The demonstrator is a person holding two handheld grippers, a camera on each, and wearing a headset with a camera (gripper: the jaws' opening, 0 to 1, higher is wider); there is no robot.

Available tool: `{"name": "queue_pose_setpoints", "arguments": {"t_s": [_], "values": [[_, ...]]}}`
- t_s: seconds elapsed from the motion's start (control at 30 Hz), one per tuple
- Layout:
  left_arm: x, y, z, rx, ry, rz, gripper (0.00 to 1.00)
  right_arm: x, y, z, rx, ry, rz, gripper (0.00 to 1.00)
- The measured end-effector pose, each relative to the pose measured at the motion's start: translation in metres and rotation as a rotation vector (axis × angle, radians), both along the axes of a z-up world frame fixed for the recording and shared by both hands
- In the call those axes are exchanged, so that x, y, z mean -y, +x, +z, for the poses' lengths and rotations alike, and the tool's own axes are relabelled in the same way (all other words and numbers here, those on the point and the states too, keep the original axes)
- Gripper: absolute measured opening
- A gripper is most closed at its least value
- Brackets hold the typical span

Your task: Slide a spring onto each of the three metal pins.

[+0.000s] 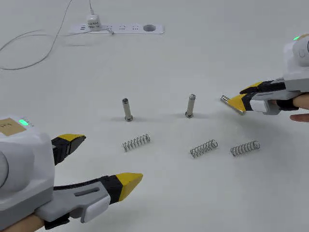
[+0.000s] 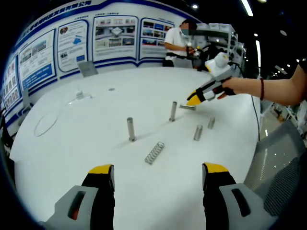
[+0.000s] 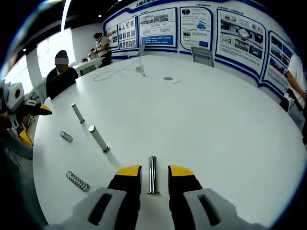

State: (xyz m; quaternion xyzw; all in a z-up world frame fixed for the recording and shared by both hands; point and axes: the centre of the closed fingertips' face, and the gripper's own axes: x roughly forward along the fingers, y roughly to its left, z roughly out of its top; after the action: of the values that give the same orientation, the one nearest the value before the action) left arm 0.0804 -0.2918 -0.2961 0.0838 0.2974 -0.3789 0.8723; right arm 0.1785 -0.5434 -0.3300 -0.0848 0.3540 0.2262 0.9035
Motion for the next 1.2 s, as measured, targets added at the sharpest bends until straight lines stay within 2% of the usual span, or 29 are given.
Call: {"name": "queue_pose_setpoints", "arguments": {"t_s": [0.33,0.63,0.67,0.87,0.97,1.1,1.2], "values": [[0.000,0.000,-0.001,-0.002,0.001,0.001,0.76,-0.007,0.013,-0.014,-0.035,-0.007,0.001,0.16],[-0.003,0.001,-0.001,-0.003,-0.001,0.009,0.76,-0.008,0.015,-0.021,-0.061,0.007,-0.014,0.09],[-0.003,0.001,-0.001,-0.002,-0.001,0.010,0.76,-0.007,0.016,-0.020,-0.049,0.000,-0.013,0.09],[-0.002,0.001,0.001,0.001,-0.005,0.007,0.76,-0.006,0.015,-0.019,-0.061,0.022,-0.040,0.09],[-0.002,0.001,0.003,0.005,-0.005,0.008,0.76,-0.004,0.015,-0.014,-0.047,0.023,-0.052,0.09],[-0.003,0.001,0.004,0.008,-0.007,0.010,0.76,-0.003,0.016,0.000,-0.013,0.051,-0.073,0.09],[-0.003,0.001,0.006,0.009,-0.012,0.013,0.76,-0.002,0.014,0.009,0.013,0.052,-0.086,0.09]]}}
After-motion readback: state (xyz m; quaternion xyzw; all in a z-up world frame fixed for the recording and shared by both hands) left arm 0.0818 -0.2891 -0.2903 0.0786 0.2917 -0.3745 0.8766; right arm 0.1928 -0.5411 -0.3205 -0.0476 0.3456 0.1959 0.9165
